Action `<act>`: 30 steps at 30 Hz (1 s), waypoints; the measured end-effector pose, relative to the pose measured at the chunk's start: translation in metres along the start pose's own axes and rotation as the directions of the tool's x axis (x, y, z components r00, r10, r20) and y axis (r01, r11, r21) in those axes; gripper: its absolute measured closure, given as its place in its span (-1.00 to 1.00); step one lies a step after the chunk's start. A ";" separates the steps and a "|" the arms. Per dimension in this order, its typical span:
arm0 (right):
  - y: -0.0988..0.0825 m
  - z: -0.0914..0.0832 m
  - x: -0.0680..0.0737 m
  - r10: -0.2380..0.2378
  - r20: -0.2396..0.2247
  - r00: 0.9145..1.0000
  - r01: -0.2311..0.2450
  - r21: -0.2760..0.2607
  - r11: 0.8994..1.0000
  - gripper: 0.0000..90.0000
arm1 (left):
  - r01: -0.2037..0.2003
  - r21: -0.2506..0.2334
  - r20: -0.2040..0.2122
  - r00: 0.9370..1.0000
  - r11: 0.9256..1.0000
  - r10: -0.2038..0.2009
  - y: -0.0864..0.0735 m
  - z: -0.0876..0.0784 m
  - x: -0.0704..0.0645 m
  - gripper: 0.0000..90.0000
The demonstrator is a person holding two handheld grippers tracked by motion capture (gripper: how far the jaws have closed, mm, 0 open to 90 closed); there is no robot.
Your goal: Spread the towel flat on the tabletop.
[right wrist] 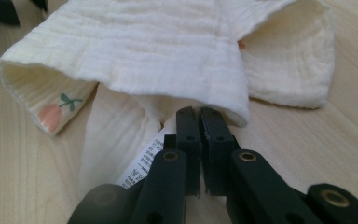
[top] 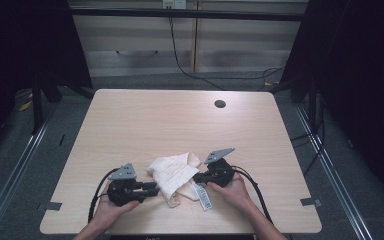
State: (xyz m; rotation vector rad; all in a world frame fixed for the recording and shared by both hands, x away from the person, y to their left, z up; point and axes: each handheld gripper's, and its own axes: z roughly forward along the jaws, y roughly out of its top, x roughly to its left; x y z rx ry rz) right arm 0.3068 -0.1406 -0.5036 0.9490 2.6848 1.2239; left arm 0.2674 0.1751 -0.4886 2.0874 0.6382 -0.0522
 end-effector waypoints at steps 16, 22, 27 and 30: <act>-0.001 0.000 0.000 0.009 -0.007 1.000 -0.009 -0.005 1.000 0.94 | -0.064 0.042 0.054 0.997 0.997 0.062 0.011 0.035 -0.017 0.14; -0.001 0.000 0.000 0.009 -0.006 1.000 -0.009 -0.004 1.000 0.94 | -0.111 0.081 0.048 0.993 0.991 0.107 0.005 0.042 -0.021 0.19; -0.001 0.000 -0.001 0.012 -0.007 1.000 -0.012 -0.005 1.000 0.93 | -0.158 0.075 0.017 0.987 0.985 0.157 0.002 0.043 -0.026 0.24; -0.001 -0.001 0.000 0.015 -0.003 1.000 -0.015 0.001 1.000 0.93 | -0.220 0.077 -0.027 0.975 0.972 0.222 0.000 0.044 -0.031 0.34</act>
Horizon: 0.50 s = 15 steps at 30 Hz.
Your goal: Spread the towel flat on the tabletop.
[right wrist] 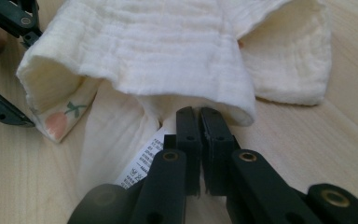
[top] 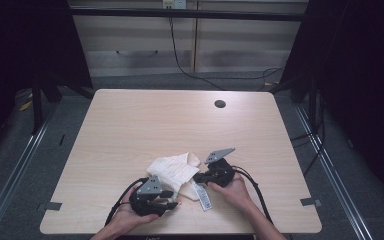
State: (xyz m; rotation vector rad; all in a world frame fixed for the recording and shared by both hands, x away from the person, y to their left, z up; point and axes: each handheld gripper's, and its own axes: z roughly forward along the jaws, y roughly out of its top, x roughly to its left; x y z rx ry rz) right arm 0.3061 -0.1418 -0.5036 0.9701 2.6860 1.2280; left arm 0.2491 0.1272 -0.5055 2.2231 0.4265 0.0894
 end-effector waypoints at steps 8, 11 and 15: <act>-0.001 -0.002 -0.001 0.001 0.010 1.000 -0.001 -0.001 1.000 0.93 | 0.034 -0.001 -0.002 0.999 0.999 -0.034 -0.001 -0.002 0.005 0.83; -0.002 -0.003 -0.002 0.000 0.014 1.000 0.000 -0.003 1.000 0.93 | 0.049 0.000 0.008 0.999 0.999 -0.049 -0.001 -0.002 0.007 0.85; -0.001 -0.005 -0.003 0.003 0.012 1.000 -0.003 -0.013 1.000 0.93 | 0.069 0.007 0.020 0.997 0.998 -0.070 -0.001 -0.004 0.010 0.86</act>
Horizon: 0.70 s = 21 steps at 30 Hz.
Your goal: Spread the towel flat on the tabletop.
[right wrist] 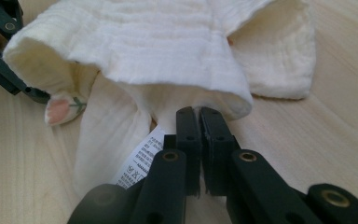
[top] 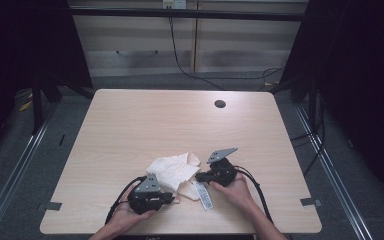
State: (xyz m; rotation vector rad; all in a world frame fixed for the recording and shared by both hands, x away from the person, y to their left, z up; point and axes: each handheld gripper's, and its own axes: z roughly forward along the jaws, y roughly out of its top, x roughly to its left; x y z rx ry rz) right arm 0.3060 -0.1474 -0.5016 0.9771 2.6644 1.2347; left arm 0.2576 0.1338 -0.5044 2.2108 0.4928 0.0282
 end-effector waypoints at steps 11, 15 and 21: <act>0.005 -0.023 -0.003 0.027 0.013 1.000 -0.026 -0.094 0.995 0.93 | 0.057 -0.067 0.024 0.998 0.996 -0.056 0.003 -0.015 0.012 0.87; 0.007 -0.035 -0.005 0.032 0.025 0.999 -0.028 -0.133 0.991 0.93 | 0.083 -0.102 0.025 0.996 0.991 -0.080 0.005 -0.023 0.016 0.87; 0.008 -0.054 -0.010 0.047 0.053 0.998 -0.036 -0.188 0.981 0.93 | 0.100 -0.147 0.004 0.995 0.984 -0.100 0.005 -0.037 0.025 0.87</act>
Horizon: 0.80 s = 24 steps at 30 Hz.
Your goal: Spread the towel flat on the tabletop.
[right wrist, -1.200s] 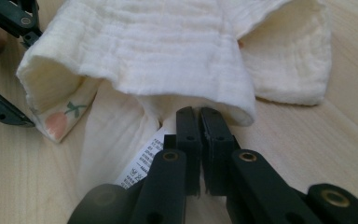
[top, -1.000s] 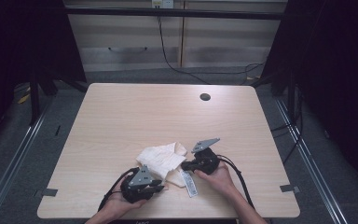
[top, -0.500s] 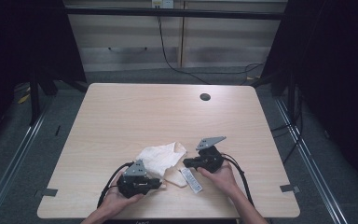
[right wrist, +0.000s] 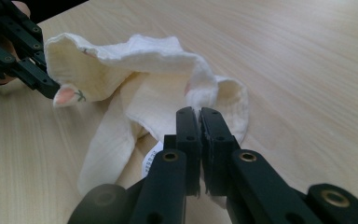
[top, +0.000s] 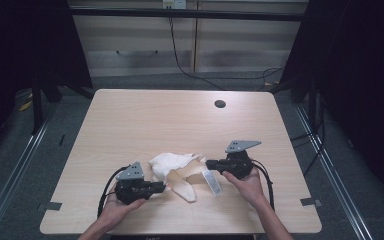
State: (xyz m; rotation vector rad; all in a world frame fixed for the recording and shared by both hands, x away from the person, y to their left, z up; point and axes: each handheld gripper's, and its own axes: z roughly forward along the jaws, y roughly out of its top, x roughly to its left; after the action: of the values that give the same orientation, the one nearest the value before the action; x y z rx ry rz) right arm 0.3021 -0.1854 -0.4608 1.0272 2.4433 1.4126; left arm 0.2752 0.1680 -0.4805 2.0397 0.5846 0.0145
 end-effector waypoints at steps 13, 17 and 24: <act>0.013 -0.039 -0.009 0.006 0.056 0.998 0.000 -0.109 0.994 0.94 | 0.035 -0.137 -0.039 0.998 0.990 -0.040 0.016 -0.037 0.014 0.87; 0.020 -0.048 -0.006 -0.006 0.065 0.998 0.015 -0.131 0.991 0.94 | 0.032 -0.177 -0.045 0.998 0.984 -0.041 0.024 -0.048 0.016 0.87; 0.037 -0.062 -0.001 -0.034 0.074 0.997 0.046 -0.177 0.983 0.94 | 0.019 -0.226 -0.056 0.998 0.974 -0.032 0.038 -0.059 0.018 0.88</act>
State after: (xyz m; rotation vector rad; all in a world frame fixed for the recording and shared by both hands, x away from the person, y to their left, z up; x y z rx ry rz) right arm 0.2941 -0.2179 -0.3974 0.9655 2.2281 1.5221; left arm 0.2916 0.2075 -0.4221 1.8162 0.6169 0.1211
